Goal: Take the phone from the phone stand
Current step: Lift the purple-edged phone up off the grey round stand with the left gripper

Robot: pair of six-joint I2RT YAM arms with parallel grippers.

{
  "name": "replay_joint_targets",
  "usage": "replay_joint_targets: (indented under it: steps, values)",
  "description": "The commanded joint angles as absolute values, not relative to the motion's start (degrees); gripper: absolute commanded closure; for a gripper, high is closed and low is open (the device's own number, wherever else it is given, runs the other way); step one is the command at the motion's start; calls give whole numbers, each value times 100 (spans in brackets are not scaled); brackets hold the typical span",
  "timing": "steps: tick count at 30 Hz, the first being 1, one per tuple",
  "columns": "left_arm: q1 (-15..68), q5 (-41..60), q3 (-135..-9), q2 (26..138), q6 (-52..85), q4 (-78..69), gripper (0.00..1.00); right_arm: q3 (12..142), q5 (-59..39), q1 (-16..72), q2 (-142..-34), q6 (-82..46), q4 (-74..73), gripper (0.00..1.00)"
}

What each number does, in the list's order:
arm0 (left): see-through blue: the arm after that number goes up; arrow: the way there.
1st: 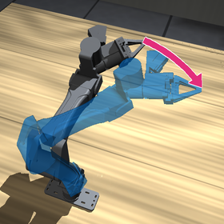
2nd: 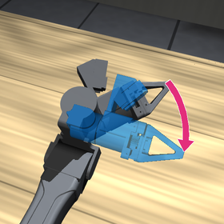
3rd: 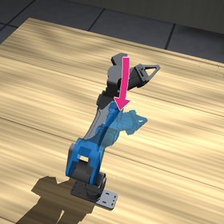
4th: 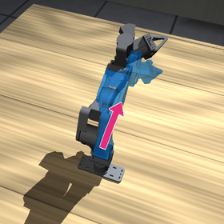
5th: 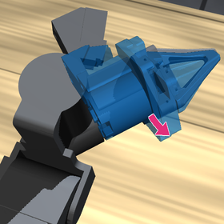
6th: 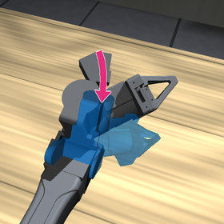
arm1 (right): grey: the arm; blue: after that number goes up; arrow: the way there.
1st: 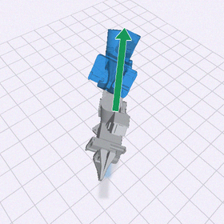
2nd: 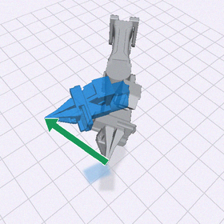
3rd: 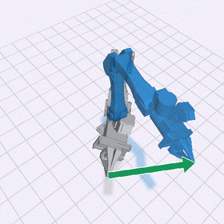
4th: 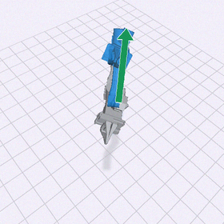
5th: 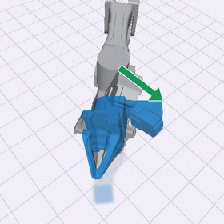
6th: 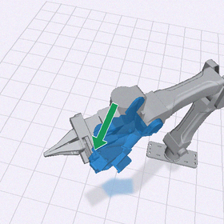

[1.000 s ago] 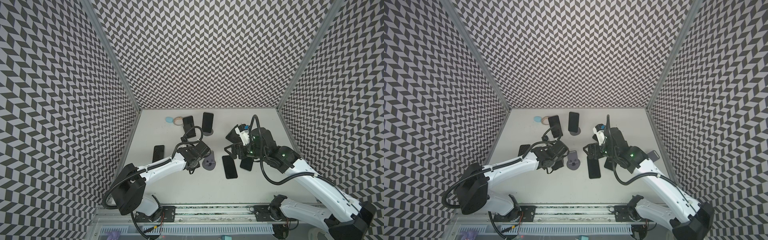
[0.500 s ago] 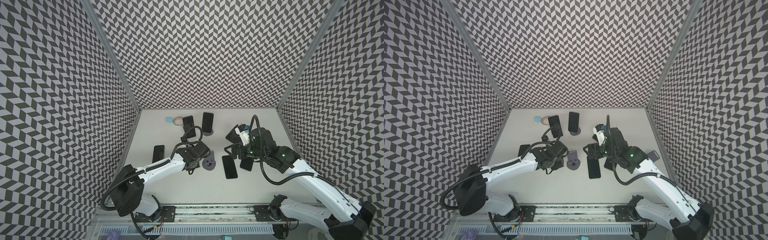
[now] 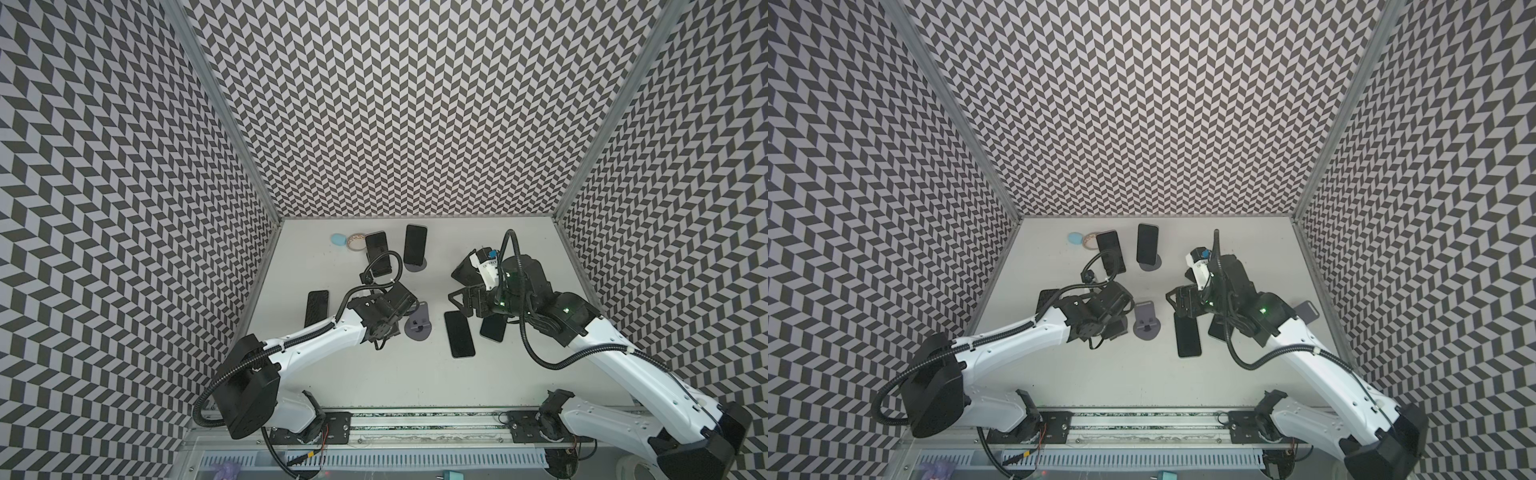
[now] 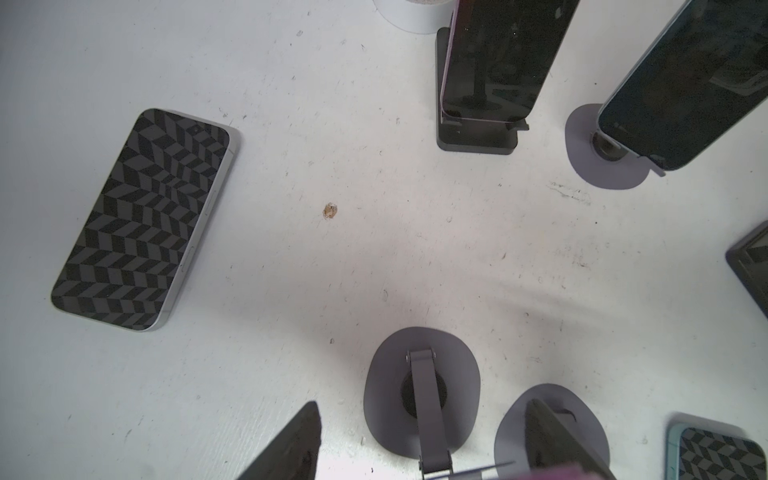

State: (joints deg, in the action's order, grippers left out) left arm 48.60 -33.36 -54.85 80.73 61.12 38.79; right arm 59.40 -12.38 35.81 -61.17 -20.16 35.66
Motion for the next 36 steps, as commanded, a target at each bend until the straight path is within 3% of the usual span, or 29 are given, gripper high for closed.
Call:
replay_joint_targets:
  steps: [1, 21, 36]
  values:
    - [4867, -3585, -5428, 7796, 6108, 3744, 34, 5945, -1283, 3578, -6169, -2061, 3283, 21]
    - [4899, -3596, -5159, 6982, 6053, 4007, 37, 6017, -1451, 3591, -6269, -2278, 3261, 30]
    - [4899, -3551, -5707, 6590, 5539, 4407, 39, 5880, -1411, 3587, -6139, -2457, 3085, 31]
